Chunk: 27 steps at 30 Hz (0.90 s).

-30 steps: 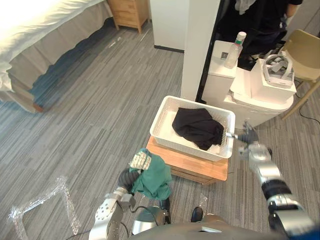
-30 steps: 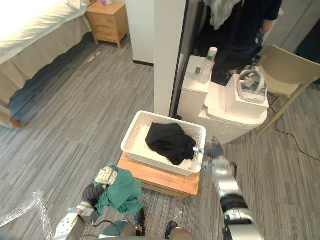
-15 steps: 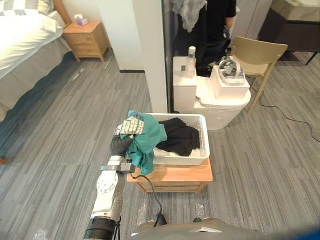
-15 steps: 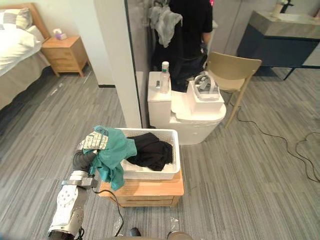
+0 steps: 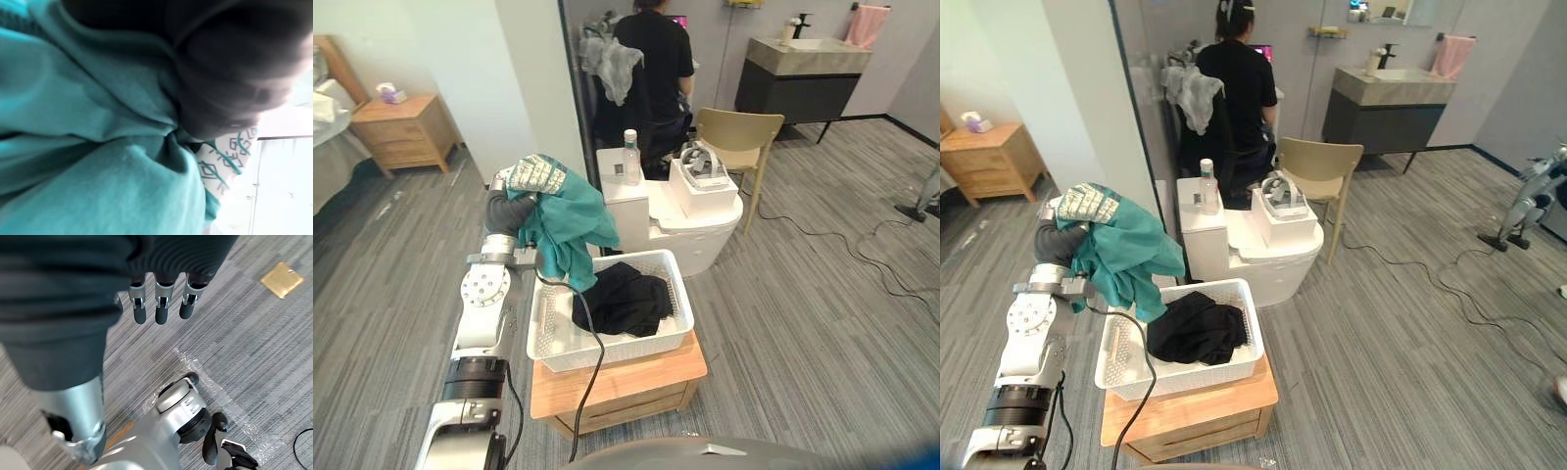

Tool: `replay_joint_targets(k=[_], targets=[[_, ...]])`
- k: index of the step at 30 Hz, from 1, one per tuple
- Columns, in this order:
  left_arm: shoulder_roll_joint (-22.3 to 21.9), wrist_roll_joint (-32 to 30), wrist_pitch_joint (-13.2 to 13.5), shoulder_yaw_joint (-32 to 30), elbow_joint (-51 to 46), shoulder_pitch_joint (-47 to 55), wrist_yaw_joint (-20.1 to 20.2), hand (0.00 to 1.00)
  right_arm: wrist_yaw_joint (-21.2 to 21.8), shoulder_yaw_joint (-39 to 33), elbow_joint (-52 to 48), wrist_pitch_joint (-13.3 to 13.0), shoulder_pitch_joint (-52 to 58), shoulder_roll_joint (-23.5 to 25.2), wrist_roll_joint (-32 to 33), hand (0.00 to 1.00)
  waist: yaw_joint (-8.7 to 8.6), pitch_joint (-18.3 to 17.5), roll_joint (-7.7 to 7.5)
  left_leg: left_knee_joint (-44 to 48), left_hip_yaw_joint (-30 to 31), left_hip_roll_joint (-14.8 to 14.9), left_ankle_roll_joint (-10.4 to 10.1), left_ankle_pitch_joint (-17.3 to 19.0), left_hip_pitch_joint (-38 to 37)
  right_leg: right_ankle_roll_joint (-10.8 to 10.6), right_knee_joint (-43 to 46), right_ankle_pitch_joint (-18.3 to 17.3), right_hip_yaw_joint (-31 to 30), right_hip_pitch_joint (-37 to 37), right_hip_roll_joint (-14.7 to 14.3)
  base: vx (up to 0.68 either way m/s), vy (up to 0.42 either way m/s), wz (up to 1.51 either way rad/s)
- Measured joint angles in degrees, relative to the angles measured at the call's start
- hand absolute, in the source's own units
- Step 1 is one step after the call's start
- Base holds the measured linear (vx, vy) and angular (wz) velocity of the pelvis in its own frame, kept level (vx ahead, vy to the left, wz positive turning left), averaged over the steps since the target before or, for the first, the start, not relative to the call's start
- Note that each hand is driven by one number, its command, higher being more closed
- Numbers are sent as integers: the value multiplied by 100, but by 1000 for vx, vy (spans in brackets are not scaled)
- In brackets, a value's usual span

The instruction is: Tidy the bed and pick cloth on bed and put in laundry

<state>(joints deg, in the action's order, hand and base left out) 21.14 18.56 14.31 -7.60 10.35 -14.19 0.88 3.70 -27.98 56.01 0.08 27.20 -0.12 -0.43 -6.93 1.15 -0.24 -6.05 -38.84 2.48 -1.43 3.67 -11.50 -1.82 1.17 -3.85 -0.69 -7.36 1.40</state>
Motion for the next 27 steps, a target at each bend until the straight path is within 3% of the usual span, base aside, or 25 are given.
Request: replay_joint_targets(k=[5,12,14,19,24,27], targets=[[0,-378,-171,40,183,-41,128,100,71,-8,-37,-56,12,0,-105,0,-45,-4,83,17,-30,66,-13,-73,-30,13,162,-8,-17,79,-87,61,-43,-4],[-3,-481,-703,442,223,100,168,100,80,46,-127,-54,-143,-20,-98,0,-24,32,103,32,-66,86,-37,-78,73,132,290,-87,-199,266,-130,15,-59,-5],[-4,-601,-753,529,349,139,166,100,94,59,-127,-55,-254,-29,-90,0,-23,155,129,26,-112,83,-37,-87,151,133,302,-87,-286,373,-135,-54,-63,-18],[-4,-1111,-929,823,910,73,84,100,185,466,-290,-53,-531,-118,161,0,-139,644,6,77,-160,80,-29,-121,573,131,402,-86,-498,834,-134,-76,-59,-9],[-20,-1678,-1091,1220,1710,-550,-338,100,234,905,-598,-109,-922,-180,481,0,-179,1302,-40,523,-324,296,46,-77,1259,75,469,148,-687,1471,-207,-51,-79,-15],[-77,-2480,-1076,1323,1865,-791,-828,100,236,1184,-911,-131,-948,-217,482,0,-194,1503,-24,659,-424,379,45,-30,1357,74,511,206,-811,1582,-260,-16,-42,-17]])
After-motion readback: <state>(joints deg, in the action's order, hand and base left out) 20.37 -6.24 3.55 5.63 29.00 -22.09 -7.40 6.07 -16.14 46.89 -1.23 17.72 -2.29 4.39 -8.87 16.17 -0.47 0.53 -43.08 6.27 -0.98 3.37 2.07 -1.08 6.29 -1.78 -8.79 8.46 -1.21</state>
